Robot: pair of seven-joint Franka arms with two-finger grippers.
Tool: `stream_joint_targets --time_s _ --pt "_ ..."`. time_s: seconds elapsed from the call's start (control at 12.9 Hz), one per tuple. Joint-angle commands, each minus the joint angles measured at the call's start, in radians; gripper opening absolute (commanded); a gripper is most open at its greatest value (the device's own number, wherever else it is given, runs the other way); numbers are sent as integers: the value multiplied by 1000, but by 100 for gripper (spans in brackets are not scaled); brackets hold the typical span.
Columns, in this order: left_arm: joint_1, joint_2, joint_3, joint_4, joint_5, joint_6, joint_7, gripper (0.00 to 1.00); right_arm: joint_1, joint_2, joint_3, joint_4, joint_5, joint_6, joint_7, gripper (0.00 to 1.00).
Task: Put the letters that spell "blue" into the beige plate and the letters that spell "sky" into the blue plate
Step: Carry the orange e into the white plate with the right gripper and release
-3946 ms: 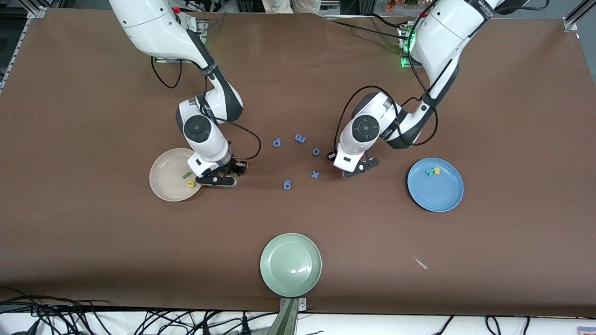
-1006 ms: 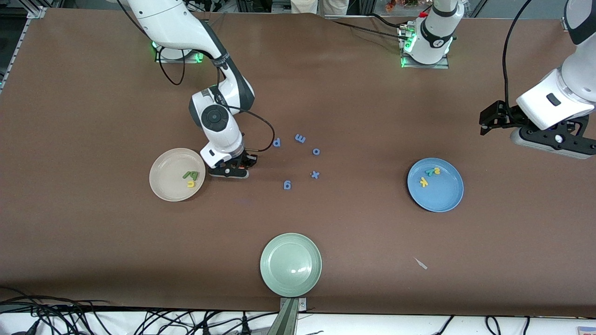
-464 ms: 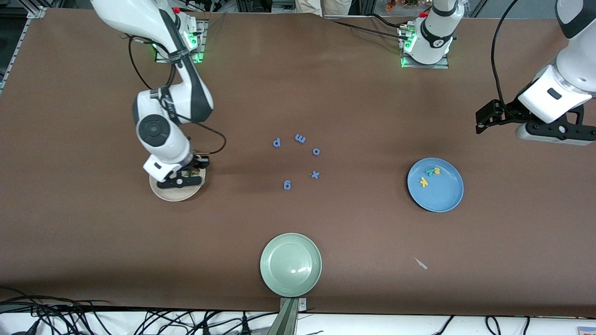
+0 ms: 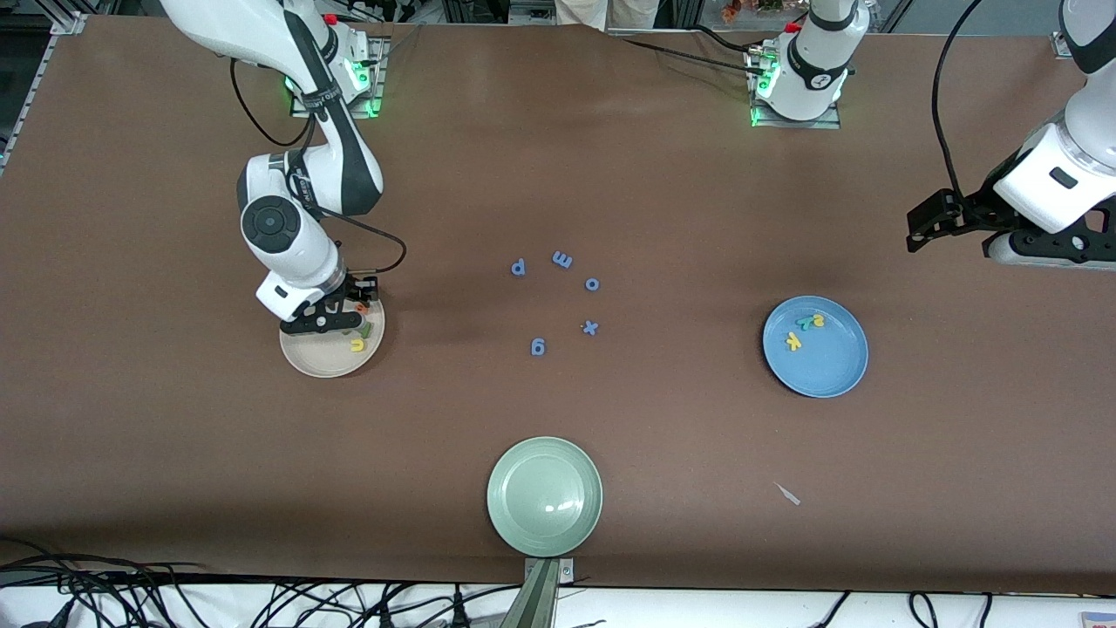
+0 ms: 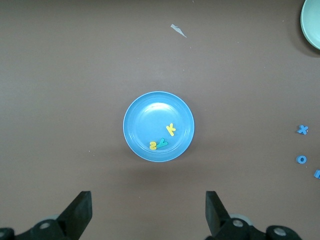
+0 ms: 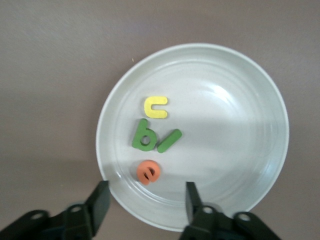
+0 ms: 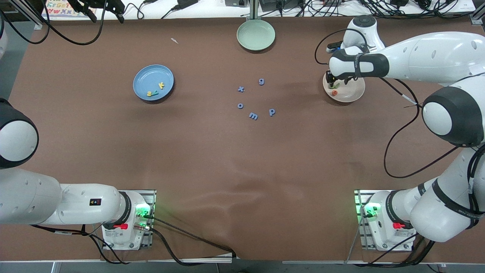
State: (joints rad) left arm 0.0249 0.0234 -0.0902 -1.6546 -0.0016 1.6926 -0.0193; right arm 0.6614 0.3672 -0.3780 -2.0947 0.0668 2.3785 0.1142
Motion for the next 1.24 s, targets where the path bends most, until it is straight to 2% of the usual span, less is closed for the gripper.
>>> stream_joint_targets --time_s 0.0,0.54,1.16 --pt "0 -16 1 -4 -11 -33 -24 100 3 -25 1 91 11 -122 -1 100" --pt "-3 -23 -8 22 -12 -134 -129 100 0 -37 -21 263 11 -283 -13 100" --pt "-14 -23 -13 24 -12 -134 -136 100 3 -36 -15 271 15 -300 5 100"
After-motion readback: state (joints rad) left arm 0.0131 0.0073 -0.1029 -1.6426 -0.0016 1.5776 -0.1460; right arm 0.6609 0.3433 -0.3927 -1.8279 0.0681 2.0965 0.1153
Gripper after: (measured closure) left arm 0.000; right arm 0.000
